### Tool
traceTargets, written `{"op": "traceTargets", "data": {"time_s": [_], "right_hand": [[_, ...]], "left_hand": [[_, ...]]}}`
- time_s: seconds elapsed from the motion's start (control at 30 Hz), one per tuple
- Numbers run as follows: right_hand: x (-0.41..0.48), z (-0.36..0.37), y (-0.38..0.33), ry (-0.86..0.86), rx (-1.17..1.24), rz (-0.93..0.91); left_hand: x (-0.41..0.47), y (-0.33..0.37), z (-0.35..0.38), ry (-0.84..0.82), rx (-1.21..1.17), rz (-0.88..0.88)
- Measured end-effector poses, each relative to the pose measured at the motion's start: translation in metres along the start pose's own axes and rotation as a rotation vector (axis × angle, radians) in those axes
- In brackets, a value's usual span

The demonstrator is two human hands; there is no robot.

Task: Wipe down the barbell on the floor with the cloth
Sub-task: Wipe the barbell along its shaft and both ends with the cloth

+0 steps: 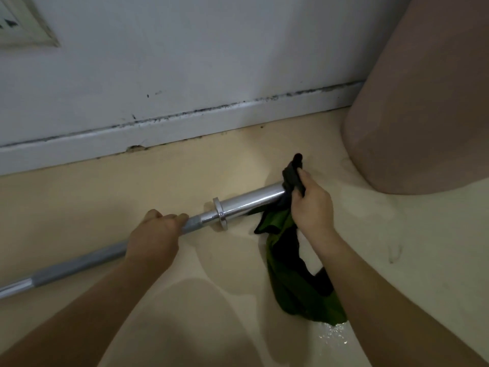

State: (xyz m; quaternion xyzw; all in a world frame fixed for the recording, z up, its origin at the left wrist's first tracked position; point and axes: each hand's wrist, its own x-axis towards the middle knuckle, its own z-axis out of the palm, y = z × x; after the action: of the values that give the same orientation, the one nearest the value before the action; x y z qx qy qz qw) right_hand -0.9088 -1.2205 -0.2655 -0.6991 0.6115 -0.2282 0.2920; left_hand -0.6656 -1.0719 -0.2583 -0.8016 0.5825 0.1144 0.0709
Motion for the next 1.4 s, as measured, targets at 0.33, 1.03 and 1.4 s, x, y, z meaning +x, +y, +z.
{"op": "traceTargets", "data": {"time_s": [0.33,1.03,1.4], "right_hand": [[-0.044,0.023,-0.010,0.078,0.296,0.257],[-0.093,0.030,-0.068,-0.332,0.448,0.183],[-0.104,-0.052,-0.146,-0.767,0.684,-0.037]], "left_hand": [[0.003,0.002,-0.002,0.018,-0.038,-0.014],[-0.037,0.034,-0.024,0.009,-0.561,0.023],[-0.112,0.032,-0.123,-0.333,-1.289,0.007]]}}
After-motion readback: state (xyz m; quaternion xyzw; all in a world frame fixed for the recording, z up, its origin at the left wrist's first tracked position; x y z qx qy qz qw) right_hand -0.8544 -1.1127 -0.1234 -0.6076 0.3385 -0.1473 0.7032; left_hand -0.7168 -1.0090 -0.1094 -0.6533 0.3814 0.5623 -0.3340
